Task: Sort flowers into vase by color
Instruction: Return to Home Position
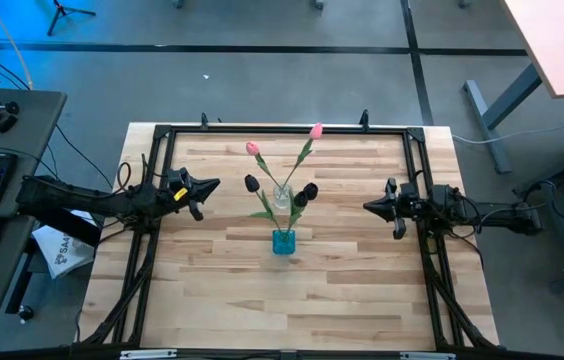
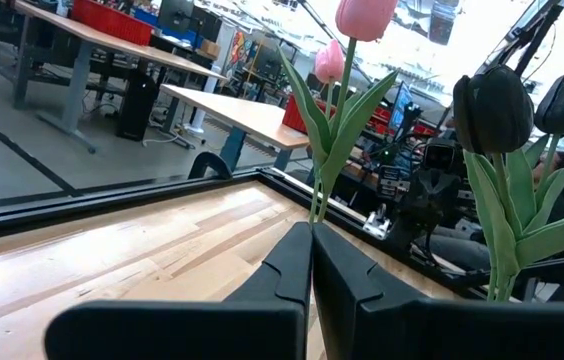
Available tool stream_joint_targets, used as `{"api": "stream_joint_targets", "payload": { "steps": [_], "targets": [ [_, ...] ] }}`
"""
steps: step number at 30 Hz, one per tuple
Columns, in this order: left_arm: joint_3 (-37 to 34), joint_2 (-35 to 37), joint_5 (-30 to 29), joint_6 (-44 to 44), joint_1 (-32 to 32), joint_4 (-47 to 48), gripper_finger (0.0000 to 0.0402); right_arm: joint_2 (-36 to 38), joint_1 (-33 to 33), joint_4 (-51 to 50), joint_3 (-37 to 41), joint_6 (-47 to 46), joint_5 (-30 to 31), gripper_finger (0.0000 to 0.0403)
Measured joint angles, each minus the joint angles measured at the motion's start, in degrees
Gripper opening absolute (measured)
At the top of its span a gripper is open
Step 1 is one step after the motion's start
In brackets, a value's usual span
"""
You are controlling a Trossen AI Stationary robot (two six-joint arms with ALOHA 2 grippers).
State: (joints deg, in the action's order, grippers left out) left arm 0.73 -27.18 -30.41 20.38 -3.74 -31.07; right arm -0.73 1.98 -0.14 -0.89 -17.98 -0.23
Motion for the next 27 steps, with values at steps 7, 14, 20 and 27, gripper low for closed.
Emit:
{"api": "stream_joint_targets", "payload": {
  "steps": [7,14,20,27],
  "targets": [
    [0.0,0.0,0.0,0.0,0.0,0.0,0.0001,0.0,0.0,0.0,0.0,0.0,0.0,0.0000],
    [0.0,0.1,0.0,0.0,0.0,0.1,0.0001,0.0,0.0,0.0,0.0,0.0,0.0,0.0000],
    [0.0,10.0,0.9,-10.1,-0.1,13.1,0.0001,0.0,0.0,0.0,0.0,0.0,0.0,0.0000],
    [0.1,26.6,8.2,-17.4,0.5,27.5,0.0001,0.0,0.0,0.0,0.0,0.0,0.1,0.0000]
  ]
}}
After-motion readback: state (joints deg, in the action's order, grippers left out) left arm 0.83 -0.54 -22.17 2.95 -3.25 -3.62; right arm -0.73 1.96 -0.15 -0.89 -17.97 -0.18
